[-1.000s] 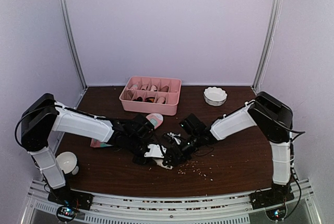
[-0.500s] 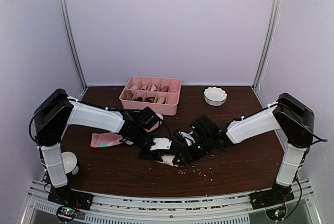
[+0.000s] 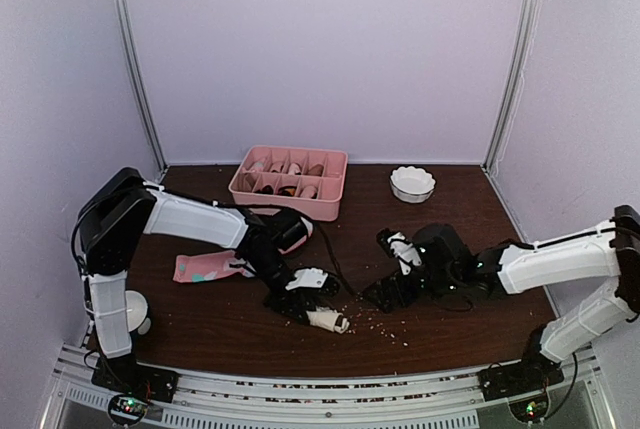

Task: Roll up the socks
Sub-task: Roll the sock at the center of the board.

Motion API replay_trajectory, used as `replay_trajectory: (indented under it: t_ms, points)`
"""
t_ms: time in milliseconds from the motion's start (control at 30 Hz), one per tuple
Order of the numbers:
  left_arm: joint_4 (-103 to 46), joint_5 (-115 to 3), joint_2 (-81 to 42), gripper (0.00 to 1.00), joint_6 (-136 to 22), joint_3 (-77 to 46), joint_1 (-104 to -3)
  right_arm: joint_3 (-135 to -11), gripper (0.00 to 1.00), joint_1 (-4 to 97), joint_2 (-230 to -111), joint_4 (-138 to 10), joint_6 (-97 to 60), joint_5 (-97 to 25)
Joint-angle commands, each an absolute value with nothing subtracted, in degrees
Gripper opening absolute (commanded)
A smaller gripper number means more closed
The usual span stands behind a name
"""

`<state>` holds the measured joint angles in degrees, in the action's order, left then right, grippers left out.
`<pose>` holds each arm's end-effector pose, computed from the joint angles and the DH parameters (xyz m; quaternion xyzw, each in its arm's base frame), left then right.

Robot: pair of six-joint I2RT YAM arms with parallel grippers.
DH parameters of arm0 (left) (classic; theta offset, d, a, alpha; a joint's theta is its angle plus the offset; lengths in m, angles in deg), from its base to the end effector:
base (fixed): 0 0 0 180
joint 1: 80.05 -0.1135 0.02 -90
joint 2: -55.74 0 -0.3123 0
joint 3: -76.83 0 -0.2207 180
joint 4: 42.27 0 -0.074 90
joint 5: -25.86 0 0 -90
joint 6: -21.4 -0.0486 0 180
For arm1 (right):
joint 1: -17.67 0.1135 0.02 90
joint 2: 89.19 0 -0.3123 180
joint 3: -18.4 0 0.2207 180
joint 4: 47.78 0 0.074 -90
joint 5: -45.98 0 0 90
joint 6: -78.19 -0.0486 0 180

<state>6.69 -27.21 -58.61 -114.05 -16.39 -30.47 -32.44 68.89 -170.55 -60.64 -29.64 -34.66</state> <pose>0.2181 -0.3011 0.1861 0.7197 0.6088 -0.3183 0.0998 0.1516 0.2013 0.2264 -0.2939 0.8675 0.2853 0.2825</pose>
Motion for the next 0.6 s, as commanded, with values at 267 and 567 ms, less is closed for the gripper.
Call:
replay_trajectory:
  t_ms: [267,567]
  points:
    - [16.53,-26.30,-64.24,0.35,-120.69,-14.48,-26.83,-24.66,1.00,70.02,-157.17,-46.43,-25.56,-58.73]
    - [31.27,-16.46,-74.03,0.35,-121.12,-3.44,-30.37,-15.85,0.86,87.56,-156.88,-42.38,-2.46,-56.81]
